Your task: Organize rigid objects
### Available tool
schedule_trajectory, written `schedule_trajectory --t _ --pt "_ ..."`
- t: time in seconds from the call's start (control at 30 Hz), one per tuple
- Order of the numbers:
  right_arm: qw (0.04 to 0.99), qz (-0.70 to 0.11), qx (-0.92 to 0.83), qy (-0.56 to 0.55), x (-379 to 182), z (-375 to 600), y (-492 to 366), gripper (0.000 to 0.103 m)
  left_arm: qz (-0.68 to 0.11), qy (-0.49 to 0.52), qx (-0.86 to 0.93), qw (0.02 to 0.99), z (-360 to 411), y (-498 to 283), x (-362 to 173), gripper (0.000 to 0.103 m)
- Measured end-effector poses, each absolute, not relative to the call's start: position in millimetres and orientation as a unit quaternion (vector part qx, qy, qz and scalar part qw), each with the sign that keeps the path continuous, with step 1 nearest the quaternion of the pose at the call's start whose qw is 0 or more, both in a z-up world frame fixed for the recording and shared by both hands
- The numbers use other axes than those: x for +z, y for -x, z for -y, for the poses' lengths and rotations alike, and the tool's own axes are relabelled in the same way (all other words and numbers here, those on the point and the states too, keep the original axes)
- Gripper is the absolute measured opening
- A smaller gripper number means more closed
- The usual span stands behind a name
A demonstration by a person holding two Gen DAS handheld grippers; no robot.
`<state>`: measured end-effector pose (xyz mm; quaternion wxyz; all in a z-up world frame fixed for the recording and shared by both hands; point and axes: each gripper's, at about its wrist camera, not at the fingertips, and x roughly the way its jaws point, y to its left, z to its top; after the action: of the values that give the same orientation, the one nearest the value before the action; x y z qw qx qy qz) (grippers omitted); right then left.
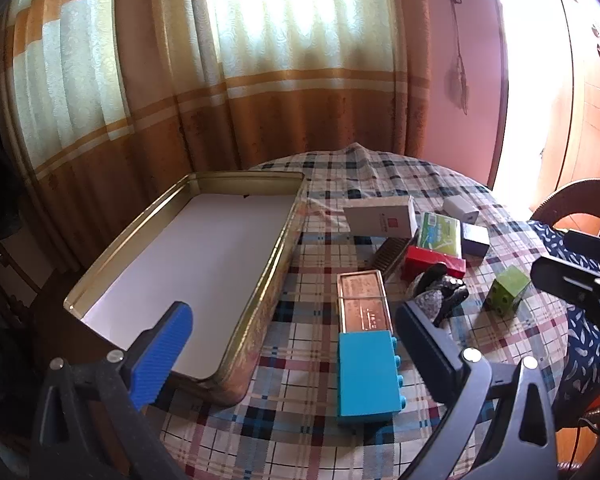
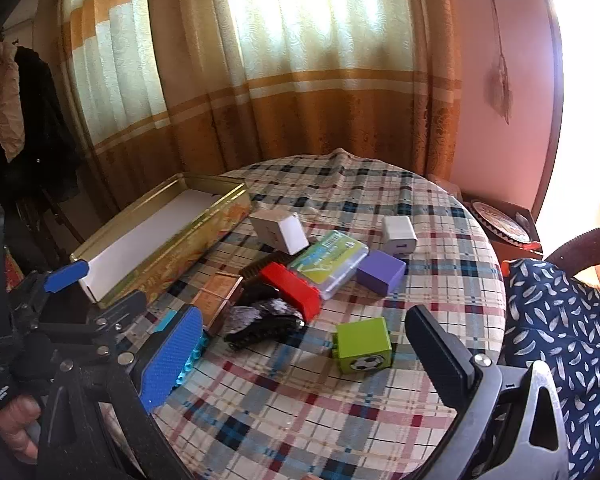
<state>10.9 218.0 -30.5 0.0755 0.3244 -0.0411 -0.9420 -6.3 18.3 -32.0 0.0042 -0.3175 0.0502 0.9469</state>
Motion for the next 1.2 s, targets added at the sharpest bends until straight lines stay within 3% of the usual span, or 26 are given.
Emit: schedule_trajectory --t 0.77,1.2 --pt "0.041 0.035 -0.941 -0.333 -54.9 -244.1 -1.7 0.102 -0.079 0.352 0.932 0.048 -43.9 3.9 -58.7 0.102" --pt "0.031 -0.025 -0.938 -0.345 -86.9 -235.4 10.6 0.102 -0.058 0.391 0.916 0.069 -39.9 14.6 -82.5 0.073"
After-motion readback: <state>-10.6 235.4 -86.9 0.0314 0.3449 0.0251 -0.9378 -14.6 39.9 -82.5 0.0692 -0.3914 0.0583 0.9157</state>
